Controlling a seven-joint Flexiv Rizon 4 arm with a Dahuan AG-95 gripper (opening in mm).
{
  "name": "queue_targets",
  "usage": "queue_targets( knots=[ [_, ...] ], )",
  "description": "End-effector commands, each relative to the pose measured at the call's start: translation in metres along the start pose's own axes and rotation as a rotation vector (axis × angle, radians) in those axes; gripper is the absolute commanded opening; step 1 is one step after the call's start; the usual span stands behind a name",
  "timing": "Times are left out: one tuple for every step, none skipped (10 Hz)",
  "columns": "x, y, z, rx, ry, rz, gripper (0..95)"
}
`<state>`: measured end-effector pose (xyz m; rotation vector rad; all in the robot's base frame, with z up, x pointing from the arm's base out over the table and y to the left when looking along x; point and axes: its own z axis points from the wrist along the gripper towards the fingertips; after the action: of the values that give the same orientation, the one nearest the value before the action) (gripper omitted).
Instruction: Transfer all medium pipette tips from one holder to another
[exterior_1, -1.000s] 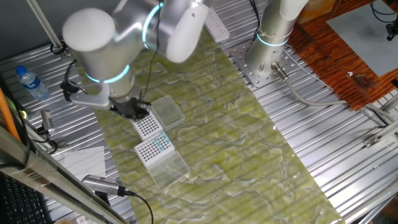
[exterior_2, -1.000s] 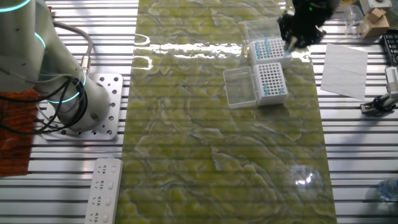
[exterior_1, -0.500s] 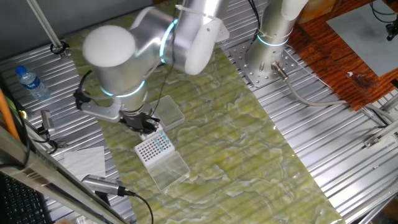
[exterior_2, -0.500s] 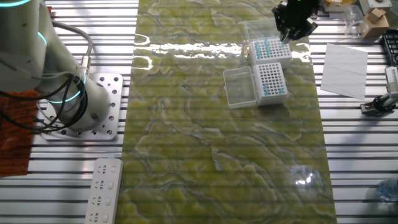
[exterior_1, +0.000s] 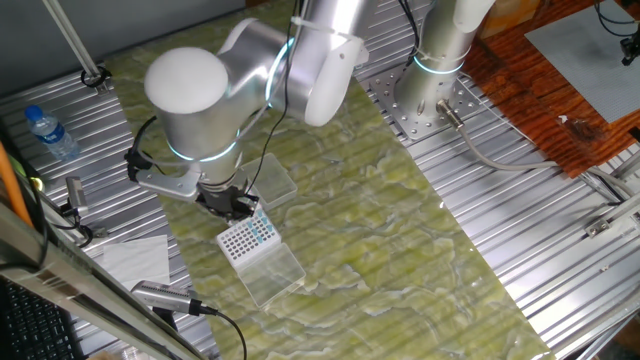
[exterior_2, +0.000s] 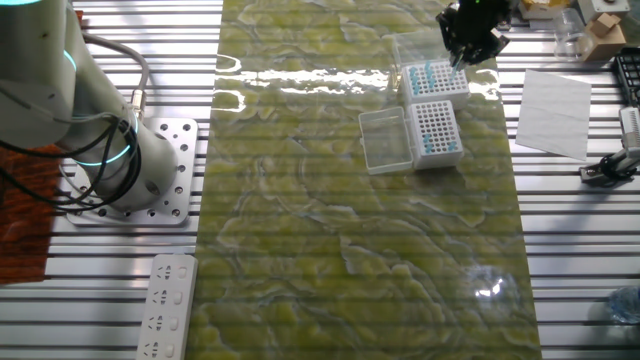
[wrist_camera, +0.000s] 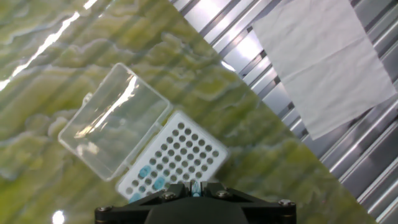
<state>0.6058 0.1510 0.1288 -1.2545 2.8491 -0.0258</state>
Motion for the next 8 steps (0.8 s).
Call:
queue_targets(
  knots=[
    [0.0004,-0.0004,0.0007,0.001,-0.009,0.001,0.0],
    [-0.0001,-0.0009,0.0024,0.002,-0.012,0.0,0.0],
    [-0.0003,-0.0012,0.0032,0.003,-0.013,0.001,0.0],
    [-0.0007,-0.0015,0.0042,0.004,-0.015,0.001,0.0],
    [-0.0011,-0.0016,0.0052,0.005,-0.017,-0.001,0.0],
    [-0.0013,-0.0016,0.0057,0.006,-0.017,0.0,0.0],
    [-0.0021,-0.0012,0.0066,0.007,-0.018,0.001,0.0],
    [-0.0028,-0.0009,0.0075,0.009,-0.019,0.001,0.0]
  ],
)
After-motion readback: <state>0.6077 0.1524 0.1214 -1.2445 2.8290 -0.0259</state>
